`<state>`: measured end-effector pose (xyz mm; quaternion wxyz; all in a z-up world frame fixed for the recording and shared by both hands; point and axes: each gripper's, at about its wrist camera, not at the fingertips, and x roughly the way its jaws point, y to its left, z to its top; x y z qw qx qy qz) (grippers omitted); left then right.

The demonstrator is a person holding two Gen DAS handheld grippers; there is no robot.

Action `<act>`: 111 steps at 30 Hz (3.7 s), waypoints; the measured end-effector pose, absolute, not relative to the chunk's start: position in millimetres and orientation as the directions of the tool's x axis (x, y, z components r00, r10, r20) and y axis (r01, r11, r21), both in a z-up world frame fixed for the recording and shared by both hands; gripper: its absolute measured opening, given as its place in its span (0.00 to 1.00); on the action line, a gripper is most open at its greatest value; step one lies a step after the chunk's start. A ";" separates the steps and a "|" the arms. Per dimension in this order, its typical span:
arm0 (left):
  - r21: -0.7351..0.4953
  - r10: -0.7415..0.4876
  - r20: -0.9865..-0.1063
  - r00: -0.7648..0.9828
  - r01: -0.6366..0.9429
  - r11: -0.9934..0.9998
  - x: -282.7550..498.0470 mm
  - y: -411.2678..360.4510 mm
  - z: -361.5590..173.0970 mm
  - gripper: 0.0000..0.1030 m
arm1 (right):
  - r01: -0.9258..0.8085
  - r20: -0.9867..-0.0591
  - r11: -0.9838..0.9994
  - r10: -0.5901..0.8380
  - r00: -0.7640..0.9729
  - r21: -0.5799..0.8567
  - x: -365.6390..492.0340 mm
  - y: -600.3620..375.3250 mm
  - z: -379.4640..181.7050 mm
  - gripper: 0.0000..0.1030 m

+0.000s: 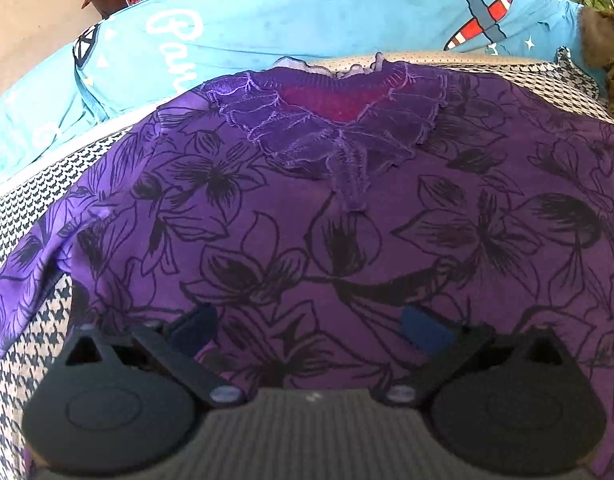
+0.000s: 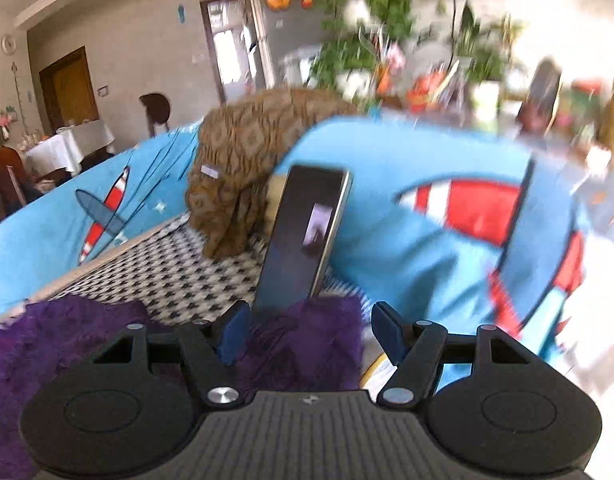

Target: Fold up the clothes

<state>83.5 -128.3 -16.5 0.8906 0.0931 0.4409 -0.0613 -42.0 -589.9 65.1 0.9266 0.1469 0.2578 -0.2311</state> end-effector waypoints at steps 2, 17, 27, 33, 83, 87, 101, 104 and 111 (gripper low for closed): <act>0.113 -0.027 -0.796 0.605 0.193 0.975 83.6 -129.0 -16.7 1.00 | 0.502 -0.551 0.859 -0.372 0.747 0.099 -34.8 -588.3 61.3 0.65; 0.124 -0.025 -0.787 0.617 0.197 0.973 83.3 -132.1 -18.1 1.00 | 0.551 -0.475 0.833 -0.466 0.747 0.048 -45.5 -584.2 66.6 0.09; 0.125 -0.025 -0.785 0.619 0.198 0.972 83.6 -132.7 -19.2 1.00 | 0.687 -0.375 0.726 -0.642 0.669 -0.018 -50.1 -574.9 80.4 0.09; 0.122 -0.026 -0.787 0.616 0.197 0.973 84.2 -134.1 -18.7 1.00 | 0.669 -0.396 0.743 -0.611 0.686 0.012 -39.5 -570.5 82.1 0.09; 0.026 -0.010 -0.799 0.601 0.051 0.998 99.0 -85.2 5.7 1.00 | 0.211 -0.395 0.940 -0.092 0.914 0.269 98.7 -388.6 71.3 0.09; -0.004 -0.029 -0.800 0.600 0.044 0.999 99.4 -81.2 7.5 1.00 | 0.177 -0.402 0.947 -0.057 0.914 0.268 102.3 -377.8 69.0 0.09; 0.019 -0.015 -0.745 0.666 0.043 0.999 96.1 -75.6 33.2 1.00 | 0.158 -0.386 0.930 -0.019 0.922 0.331 73.4 -408.8 84.9 0.09; 0.000 -0.014 -0.738 0.675 0.021 1.000 95.7 -64.6 40.6 1.00 | 0.159 -0.365 0.935 -0.034 0.930 0.317 60.5 -418.0 92.7 0.09; -0.031 0.016 -0.738 0.675 -0.059 0.998 72.9 -40.6 42.7 1.00 | 0.158 -0.365 0.906 -0.004 0.931 0.393 42.4 -446.6 95.3 0.09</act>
